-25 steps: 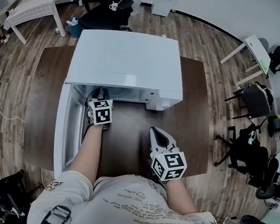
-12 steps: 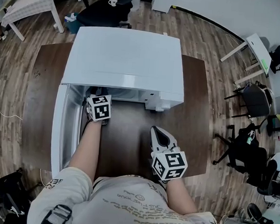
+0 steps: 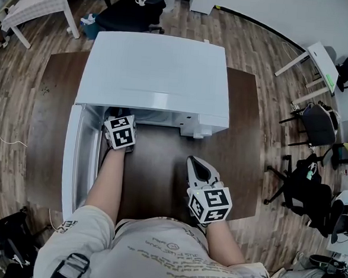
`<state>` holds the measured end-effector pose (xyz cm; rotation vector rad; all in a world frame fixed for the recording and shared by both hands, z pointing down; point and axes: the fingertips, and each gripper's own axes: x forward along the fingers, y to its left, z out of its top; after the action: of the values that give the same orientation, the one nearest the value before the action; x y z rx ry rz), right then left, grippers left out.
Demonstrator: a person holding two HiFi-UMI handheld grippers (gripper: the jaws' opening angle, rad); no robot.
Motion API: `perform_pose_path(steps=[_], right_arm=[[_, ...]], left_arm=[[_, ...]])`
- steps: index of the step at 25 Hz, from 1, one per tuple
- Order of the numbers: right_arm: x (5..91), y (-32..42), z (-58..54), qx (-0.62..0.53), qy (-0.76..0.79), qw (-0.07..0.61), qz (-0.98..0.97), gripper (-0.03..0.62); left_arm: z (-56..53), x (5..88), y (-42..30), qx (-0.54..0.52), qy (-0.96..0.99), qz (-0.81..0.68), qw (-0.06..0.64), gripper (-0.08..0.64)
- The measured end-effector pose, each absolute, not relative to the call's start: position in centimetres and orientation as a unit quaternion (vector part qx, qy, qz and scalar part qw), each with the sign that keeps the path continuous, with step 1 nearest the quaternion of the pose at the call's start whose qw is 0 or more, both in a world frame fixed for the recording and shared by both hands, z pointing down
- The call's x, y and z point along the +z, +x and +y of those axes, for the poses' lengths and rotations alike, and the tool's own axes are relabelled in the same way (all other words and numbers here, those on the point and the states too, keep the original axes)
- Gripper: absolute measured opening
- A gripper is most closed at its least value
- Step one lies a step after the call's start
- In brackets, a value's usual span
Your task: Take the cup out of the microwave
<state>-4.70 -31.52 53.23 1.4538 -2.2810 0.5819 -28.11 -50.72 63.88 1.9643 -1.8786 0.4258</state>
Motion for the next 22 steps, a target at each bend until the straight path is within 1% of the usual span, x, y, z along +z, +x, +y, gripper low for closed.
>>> perform_pose_path(steps=[5,10,22], right_arm=[[53.0,-4.5,-31.5,0.203,0.517,0.186,-0.810,0.014],[53.0,-4.5,-31.2,0.200,0.517,0.184,-0.811,0.014],[51.7,-5.1,-30.3,0.184,0.507,0.166,-0.825,0.013]], left_arm=[[-50.5,63.2,-28.2,0.126,0.700,-0.675,0.196,0.032],[-49.6,63.5,-28.5,0.105,0.697,-0.676,0.214,0.029],[-45.7,62.4,-28.5,0.109,0.701,-0.672,0.212,0.029]])
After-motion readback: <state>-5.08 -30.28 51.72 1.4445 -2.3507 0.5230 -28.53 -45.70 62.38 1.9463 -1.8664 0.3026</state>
